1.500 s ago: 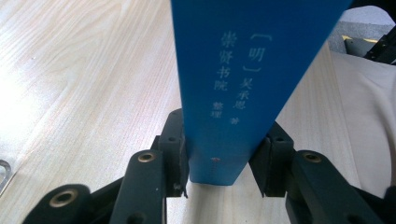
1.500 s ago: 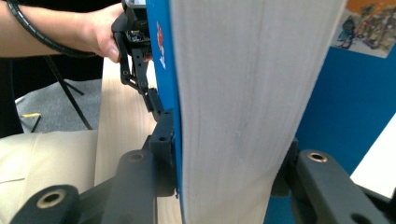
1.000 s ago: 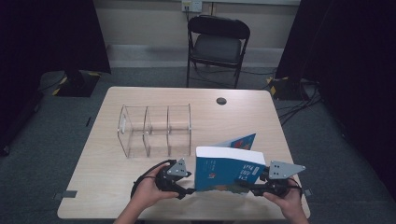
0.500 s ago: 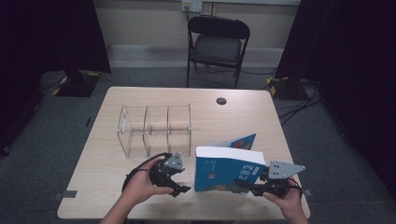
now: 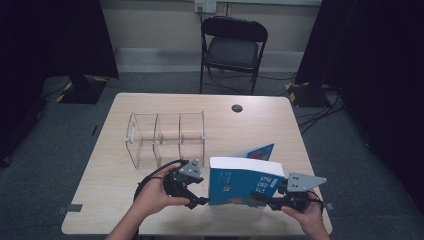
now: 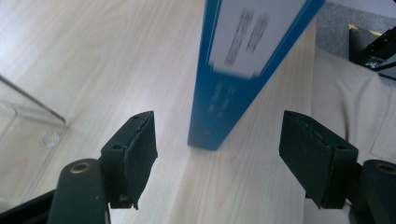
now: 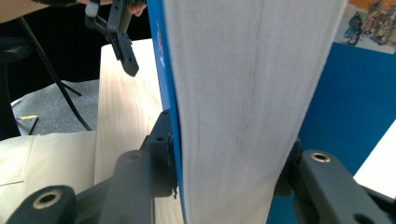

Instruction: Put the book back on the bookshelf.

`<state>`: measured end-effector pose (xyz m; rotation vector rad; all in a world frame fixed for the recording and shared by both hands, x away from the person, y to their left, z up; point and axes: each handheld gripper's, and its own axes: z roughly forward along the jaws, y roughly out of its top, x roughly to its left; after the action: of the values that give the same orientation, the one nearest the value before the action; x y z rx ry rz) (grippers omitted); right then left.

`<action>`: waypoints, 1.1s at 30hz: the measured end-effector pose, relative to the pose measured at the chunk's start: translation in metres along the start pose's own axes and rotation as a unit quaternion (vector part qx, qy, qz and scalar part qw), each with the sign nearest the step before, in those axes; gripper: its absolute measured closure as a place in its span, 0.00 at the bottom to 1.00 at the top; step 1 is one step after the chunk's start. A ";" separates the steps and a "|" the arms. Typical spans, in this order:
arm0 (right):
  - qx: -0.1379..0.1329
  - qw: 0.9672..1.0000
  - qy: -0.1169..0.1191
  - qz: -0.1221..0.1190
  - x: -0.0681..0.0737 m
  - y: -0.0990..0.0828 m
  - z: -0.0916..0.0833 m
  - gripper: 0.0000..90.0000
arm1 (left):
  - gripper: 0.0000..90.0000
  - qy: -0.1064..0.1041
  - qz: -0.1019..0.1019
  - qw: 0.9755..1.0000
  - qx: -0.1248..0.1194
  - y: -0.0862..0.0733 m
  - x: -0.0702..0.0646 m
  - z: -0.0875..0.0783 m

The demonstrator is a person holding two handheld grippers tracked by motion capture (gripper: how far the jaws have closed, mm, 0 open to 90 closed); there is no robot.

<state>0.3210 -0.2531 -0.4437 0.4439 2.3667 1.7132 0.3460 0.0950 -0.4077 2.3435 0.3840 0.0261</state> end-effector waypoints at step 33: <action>0.002 1.000 -0.003 0.005 0.000 -0.001 0.002 0.60 | 0.51 -0.019 0.057 0.997 -0.054 0.031 -0.005 -0.001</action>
<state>0.3218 -0.2522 -0.4453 0.4622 2.3676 1.7097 0.3490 0.0734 -0.3848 2.2526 0.2226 0.0550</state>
